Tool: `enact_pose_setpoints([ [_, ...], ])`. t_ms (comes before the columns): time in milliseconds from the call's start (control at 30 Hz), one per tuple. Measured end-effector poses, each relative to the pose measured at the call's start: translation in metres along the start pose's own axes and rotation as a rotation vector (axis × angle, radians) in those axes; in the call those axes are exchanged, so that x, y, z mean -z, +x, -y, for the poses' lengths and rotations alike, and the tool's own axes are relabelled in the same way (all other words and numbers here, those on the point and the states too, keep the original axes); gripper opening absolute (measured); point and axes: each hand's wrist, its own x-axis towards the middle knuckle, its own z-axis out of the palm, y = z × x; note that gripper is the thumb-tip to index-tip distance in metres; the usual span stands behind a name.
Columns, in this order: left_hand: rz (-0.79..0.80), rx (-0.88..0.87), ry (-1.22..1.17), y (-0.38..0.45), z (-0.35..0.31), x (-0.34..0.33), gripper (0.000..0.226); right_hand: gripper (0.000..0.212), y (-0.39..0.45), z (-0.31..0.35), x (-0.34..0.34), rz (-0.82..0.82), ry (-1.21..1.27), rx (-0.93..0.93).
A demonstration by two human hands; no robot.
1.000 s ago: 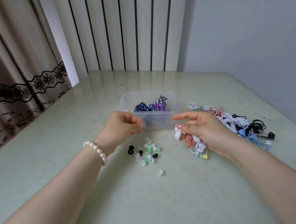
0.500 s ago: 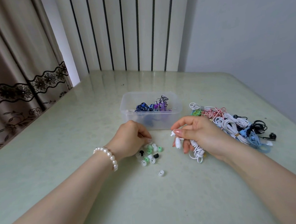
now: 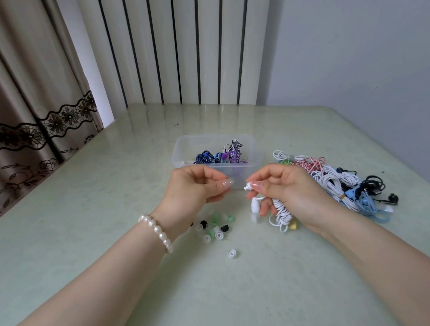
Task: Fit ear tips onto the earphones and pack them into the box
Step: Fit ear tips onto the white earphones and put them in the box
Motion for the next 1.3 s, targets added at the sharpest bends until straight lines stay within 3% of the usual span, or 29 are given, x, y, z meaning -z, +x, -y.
enact_pose_setpoints([
  [333,0.002,0.143,-0.022,-0.001,0.004,-0.004,0.012,0.012,0.002,-0.002,0.006,-0.1,-0.002,-0.1],
  [567,0.05,0.173,-0.078,-0.006,0.001,-0.009,0.012,0.01,0.004,0.004,0.011,-0.11,0.34,-0.111],
  [800,0.085,0.265,-0.338,-0.007,-0.006,-0.01,0.01,0.014,0.003,0.015,0.016,-0.096,0.607,-0.072],
  [1133,0.107,0.333,-0.457,-0.013,-0.01,-0.015,0.02,0.012,-0.006,0.012,0.001,0.016,0.211,0.019],
  [1300,0.087,0.325,-0.444,-0.014,-0.013,-0.014,0.014,0.01,-0.007,0.015,-0.003,-0.054,0.114,0.085],
])
